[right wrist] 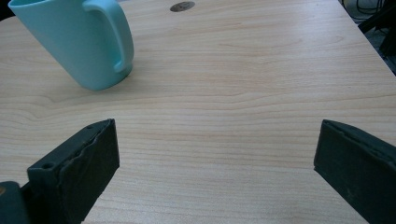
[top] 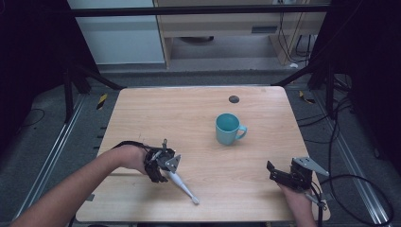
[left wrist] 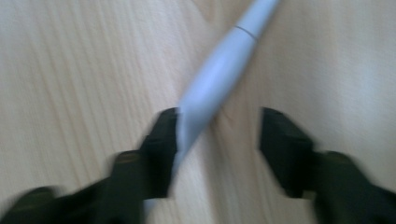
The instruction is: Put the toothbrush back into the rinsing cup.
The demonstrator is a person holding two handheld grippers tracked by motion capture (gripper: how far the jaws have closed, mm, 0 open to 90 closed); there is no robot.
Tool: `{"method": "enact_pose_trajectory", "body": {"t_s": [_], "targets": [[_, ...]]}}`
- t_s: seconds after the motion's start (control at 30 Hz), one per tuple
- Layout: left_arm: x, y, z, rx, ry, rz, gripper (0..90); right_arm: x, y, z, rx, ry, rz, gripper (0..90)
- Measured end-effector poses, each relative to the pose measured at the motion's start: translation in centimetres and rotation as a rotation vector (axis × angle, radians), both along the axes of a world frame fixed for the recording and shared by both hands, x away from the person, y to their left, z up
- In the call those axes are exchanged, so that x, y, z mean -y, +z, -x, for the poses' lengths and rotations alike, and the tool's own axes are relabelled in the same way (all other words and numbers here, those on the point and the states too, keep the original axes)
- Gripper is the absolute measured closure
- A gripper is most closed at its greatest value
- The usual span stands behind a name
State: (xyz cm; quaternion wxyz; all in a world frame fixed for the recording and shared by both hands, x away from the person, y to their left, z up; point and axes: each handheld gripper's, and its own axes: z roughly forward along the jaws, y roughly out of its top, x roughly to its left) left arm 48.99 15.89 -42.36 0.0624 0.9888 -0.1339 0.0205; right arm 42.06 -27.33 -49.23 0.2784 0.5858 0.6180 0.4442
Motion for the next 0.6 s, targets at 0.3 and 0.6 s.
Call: {"method": "enact_pose_trajectory", "body": {"t_s": [0.3,0.6], "targets": [[1.9,-0.6,1.0,-0.059,-0.066,-0.037,89.9,0.0,0.1,0.0,0.002,-0.003,0.001,0.5],[4.0,-1.7,3.4,-0.087,-0.139,-0.028,89.8,0.0,0.1,-0.1,0.000,-0.002,0.005,0.5]]}}
